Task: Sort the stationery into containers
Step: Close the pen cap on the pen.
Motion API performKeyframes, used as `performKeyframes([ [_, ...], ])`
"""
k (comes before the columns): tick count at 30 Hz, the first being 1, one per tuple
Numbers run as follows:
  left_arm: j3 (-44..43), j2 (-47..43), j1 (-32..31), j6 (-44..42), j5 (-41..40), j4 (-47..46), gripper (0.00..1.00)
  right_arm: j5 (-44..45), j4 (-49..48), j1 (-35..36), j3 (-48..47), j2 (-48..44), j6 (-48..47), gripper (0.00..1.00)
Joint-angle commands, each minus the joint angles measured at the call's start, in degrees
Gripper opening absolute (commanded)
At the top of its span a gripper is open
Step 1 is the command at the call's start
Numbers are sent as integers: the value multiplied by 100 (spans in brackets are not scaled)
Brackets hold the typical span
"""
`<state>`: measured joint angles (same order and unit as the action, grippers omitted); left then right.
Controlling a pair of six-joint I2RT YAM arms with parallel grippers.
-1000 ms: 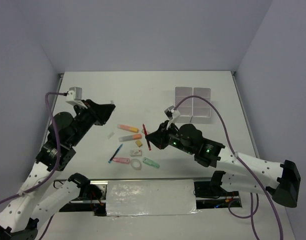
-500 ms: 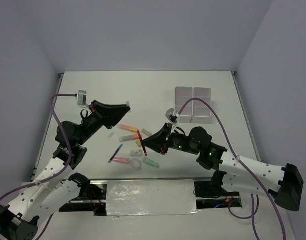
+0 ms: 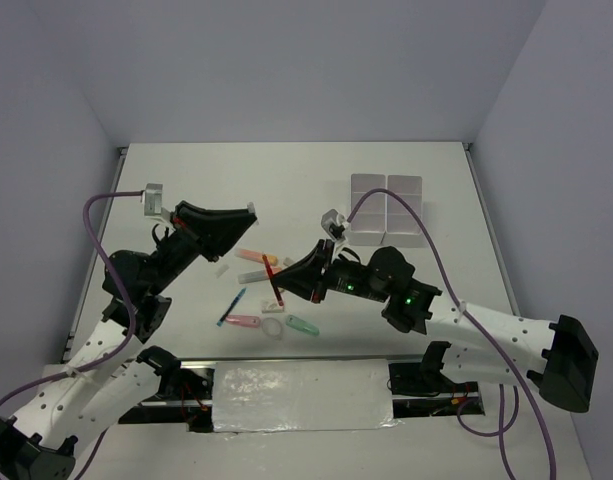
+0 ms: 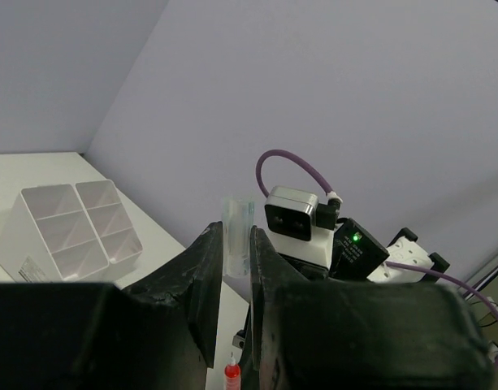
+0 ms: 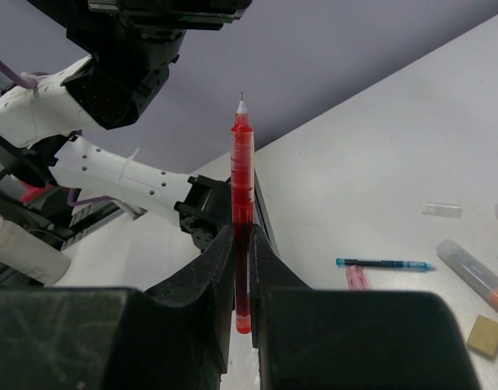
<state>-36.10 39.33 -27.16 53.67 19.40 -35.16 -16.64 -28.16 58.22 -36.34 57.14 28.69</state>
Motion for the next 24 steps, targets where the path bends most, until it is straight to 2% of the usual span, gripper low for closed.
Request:
performKeyframes([
  [1, 6, -40, -26, 135, 29, -325, 0, 73, -357, -12, -391, 51, -241, 0],
  [24, 138, -163, -70, 302, -15, -220, 0, 469, -102, -12, -884, 315, -531, 0],
])
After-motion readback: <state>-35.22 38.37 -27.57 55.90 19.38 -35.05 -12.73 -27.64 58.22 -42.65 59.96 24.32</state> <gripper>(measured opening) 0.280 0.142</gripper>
